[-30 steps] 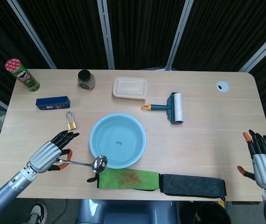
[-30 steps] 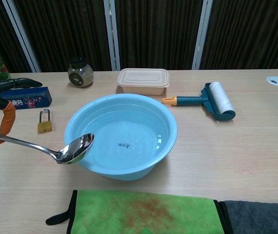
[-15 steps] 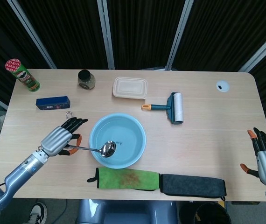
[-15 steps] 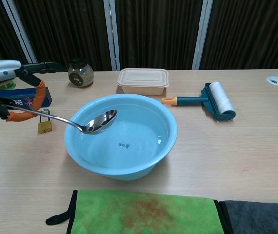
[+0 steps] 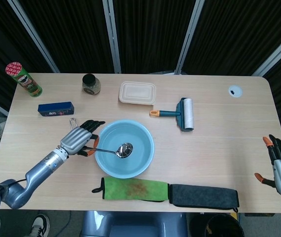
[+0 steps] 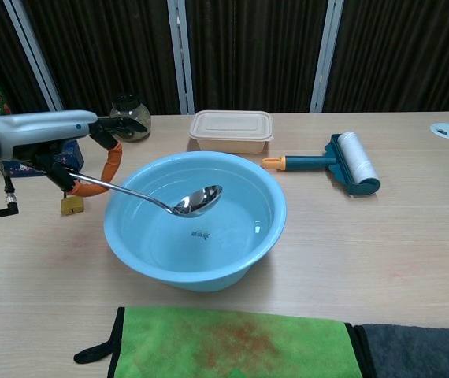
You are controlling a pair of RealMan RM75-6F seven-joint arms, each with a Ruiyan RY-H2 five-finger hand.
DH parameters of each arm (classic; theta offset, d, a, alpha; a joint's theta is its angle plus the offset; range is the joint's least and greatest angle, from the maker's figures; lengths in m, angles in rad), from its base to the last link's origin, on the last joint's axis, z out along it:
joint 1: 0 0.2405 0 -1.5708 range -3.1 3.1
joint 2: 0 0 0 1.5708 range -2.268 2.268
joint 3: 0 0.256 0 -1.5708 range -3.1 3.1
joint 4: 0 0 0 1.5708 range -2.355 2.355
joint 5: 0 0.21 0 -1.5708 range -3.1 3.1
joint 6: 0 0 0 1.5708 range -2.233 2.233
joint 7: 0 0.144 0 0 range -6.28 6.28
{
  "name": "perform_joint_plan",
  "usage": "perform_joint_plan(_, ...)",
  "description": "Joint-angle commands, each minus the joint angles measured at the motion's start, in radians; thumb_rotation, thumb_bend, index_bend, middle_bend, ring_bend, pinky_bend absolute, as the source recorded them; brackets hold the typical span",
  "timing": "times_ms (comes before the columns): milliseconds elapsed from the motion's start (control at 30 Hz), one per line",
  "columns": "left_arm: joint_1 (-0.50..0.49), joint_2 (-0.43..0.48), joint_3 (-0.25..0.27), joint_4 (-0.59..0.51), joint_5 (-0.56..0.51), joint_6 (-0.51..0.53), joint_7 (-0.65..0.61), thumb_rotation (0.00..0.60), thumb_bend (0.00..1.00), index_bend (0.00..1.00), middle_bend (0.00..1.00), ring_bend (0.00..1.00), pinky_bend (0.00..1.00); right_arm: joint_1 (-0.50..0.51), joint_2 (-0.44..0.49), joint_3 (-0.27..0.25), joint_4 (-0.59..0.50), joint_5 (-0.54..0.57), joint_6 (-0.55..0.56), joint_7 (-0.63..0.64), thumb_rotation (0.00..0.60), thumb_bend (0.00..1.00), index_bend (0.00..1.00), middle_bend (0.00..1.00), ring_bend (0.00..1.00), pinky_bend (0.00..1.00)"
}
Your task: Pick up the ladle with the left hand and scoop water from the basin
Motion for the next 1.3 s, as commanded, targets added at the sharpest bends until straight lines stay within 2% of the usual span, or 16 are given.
perform_joint_plan(33,-0.024,-0.028,-0.011,0.02,-0.036,-0.043,0.039,0.6,0.47,0.67,0.0,0.0,0.0,0.0,0.003,-0.003,0.001,-0.006,-0.001,0.009,0.6,0.0,0.0,0.0,0.0,0.0)
perform_joint_plan(600,-0.085,-0.114,-0.035,0.043,-0.163,-0.149,0.172,0.6,0.47,0.66,0.0,0.0,0.0,-0.007,0.02,-0.014,0.006,-0.031,0.013,0.053,0.6,0.0,0.0,0.0,0.0,0.0)
perform_joint_plan(1067,-0.091,-0.119,-0.03,0.022,-0.218,-0.158,0.235,0.6,0.48,0.66,0.0,0.0,0.0,-0.015,0.027,-0.015,0.012,-0.042,0.033,0.077,0.6,0.0,0.0,0.0,0.0,0.0)
perform_joint_plan(1300,-0.082,-0.086,-0.024,-0.009,-0.224,-0.143,0.252,0.6,0.48,0.66,0.0,0.0,0.0,-0.016,0.026,-0.012,0.015,-0.039,0.037,0.082,0.6,0.0,0.0,0.0,0.0,0.0)
